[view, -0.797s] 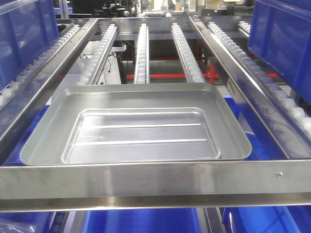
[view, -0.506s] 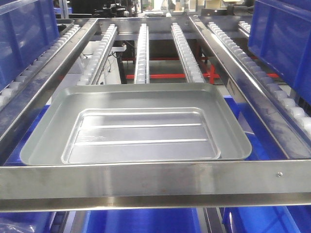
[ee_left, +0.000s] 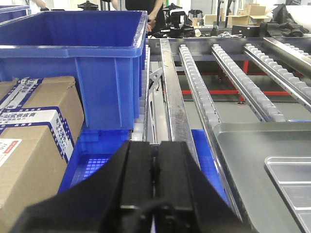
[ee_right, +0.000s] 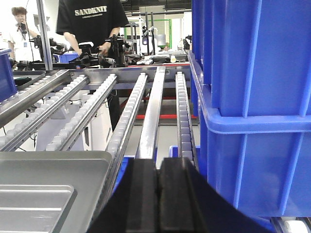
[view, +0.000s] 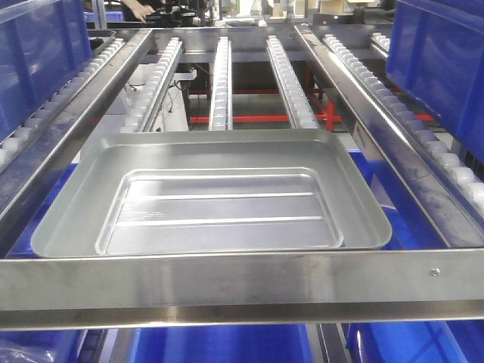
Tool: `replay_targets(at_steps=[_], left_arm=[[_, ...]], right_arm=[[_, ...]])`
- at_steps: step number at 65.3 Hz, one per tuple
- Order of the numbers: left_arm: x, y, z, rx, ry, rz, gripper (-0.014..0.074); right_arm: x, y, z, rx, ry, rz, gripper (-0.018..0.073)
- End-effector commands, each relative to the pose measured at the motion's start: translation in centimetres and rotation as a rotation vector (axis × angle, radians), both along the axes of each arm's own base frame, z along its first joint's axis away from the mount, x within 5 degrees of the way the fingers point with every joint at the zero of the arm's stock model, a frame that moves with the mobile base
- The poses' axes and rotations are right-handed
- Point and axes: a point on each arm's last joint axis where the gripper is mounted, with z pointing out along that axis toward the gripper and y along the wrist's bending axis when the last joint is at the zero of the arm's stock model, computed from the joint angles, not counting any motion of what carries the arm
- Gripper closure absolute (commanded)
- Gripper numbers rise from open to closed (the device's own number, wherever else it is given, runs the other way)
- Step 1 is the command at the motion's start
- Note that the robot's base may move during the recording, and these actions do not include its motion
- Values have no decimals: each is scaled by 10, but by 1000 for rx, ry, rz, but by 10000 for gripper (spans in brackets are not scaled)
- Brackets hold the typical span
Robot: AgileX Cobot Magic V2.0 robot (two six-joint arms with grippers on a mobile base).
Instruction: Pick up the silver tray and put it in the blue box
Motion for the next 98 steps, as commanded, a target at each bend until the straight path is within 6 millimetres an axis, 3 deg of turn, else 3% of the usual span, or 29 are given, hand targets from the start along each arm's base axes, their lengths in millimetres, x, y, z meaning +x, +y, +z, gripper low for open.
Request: replay_targets(at_steps=[1,21,31,42,54,59,70,89,98], left_arm=[[-1,0,3,0,-74,-6,602],[-2,0,11,-1,-106,-6,603],[-9,0,38,5,-3,-10,602],[-10,-4,77,-55,232,-49,603],[17,-9,97,-24,675,-83,603],[35,-12,99,-32,766,-89,603],[64,-19,87,-102,922,-121,603],[111,-29,70,-268,1002,-134,602],[128,-45,73,-290,972,-188,602]], right_arm=[[-5,0,16,-10,-134,-4,510],[-5,0,17,-10,-123,-4,510],[-7,-1,36,-15,-13,-9,510],[5,-1,73,-25,196,-14,510],[49,1,91,-48,624,-19,510],[70,2,89,-57,784,-20,510],[104,5,69,-51,966,-13,510],[136,15,37,83,1141,25,507],[148,37,32,113,1171,71,499]])
